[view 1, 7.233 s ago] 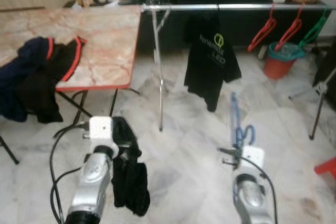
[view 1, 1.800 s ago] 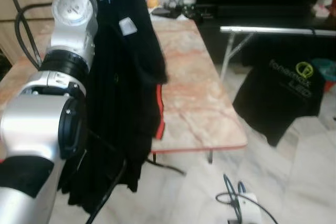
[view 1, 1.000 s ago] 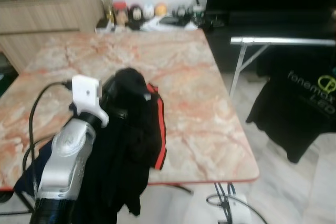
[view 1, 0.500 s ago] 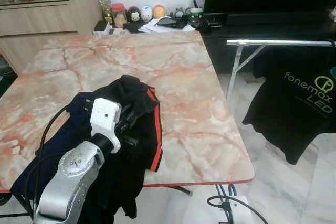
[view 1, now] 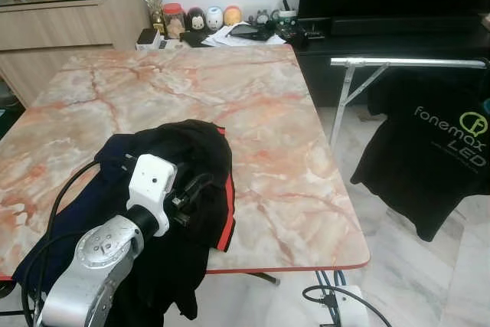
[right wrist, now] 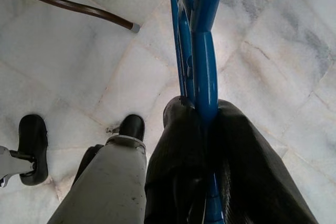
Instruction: Hang hanger
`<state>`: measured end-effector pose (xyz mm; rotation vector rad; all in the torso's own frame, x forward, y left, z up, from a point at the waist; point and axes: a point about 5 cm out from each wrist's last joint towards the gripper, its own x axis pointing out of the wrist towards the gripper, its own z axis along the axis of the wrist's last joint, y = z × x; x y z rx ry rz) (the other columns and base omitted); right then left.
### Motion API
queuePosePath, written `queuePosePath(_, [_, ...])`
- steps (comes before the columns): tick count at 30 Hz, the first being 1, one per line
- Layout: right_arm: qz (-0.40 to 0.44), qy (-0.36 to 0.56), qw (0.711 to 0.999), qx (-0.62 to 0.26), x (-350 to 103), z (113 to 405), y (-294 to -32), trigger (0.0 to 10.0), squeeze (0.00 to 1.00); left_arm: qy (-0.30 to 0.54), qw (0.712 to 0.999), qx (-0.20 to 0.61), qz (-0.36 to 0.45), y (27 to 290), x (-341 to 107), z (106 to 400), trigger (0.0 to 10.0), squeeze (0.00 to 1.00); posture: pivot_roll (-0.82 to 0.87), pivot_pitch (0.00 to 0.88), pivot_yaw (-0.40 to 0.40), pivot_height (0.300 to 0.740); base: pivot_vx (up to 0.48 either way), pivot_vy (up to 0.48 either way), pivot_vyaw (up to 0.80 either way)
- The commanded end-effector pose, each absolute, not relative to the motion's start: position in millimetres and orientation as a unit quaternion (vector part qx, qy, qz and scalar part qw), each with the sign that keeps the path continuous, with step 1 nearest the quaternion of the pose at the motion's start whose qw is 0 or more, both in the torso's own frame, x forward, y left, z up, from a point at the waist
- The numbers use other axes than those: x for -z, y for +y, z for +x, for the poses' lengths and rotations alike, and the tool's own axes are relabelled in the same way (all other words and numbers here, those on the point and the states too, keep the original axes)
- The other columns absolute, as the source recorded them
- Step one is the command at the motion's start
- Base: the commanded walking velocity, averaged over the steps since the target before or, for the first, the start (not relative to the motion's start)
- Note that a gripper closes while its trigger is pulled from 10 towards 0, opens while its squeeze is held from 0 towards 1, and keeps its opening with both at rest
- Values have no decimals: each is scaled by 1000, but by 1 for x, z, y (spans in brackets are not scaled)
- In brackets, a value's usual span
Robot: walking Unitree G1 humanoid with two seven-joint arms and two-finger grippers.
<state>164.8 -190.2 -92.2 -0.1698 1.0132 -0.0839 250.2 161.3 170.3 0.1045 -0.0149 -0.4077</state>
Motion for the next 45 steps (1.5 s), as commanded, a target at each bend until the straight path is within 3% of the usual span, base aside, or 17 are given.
queuePosePath(1, [-83,481,872,37,92,166,-190,10000,0,-44,986,153,50,171,-180,253,10000,1000,111,0,-3,740,0,0,0])
queuePosePath(2, [-83,481,872,37,92,166,-190,10000,0,-44,986,153,50,171,-180,253,10000,1000,111,0,-3,740,0,0,0])
queuePosePath(3, [-83,481,872,37,92,166,-190,10000,0,-53,989,131,39,174,-180,255,10000,898,114,0,-5,740,0,0,0])
queuePosePath(4, [-83,480,872,36,92,165,-190,10000,0,-61,994,82,25,181,-176,257,10000,0,112,0,-7,740,0,0,0])
queuePosePath(8, [-79,477,875,40,91,167,-190,10000,0,-43,999,15,15,186,-154,258,10000,0,99,0,-7,740,0,0,0])
queuePosePath(20, [-78,474,876,42,90,168,-191,10000,0,-31,999,20,30,181,-137,252,10000,0,92,0,-11,740,-41,0,0])
queuePosePath(45, [-78,477,875,43,91,166,-190,10000,0,-49,998,33,34,179,-143,255,10000,0,89,0,-10,740,-21,0,0])
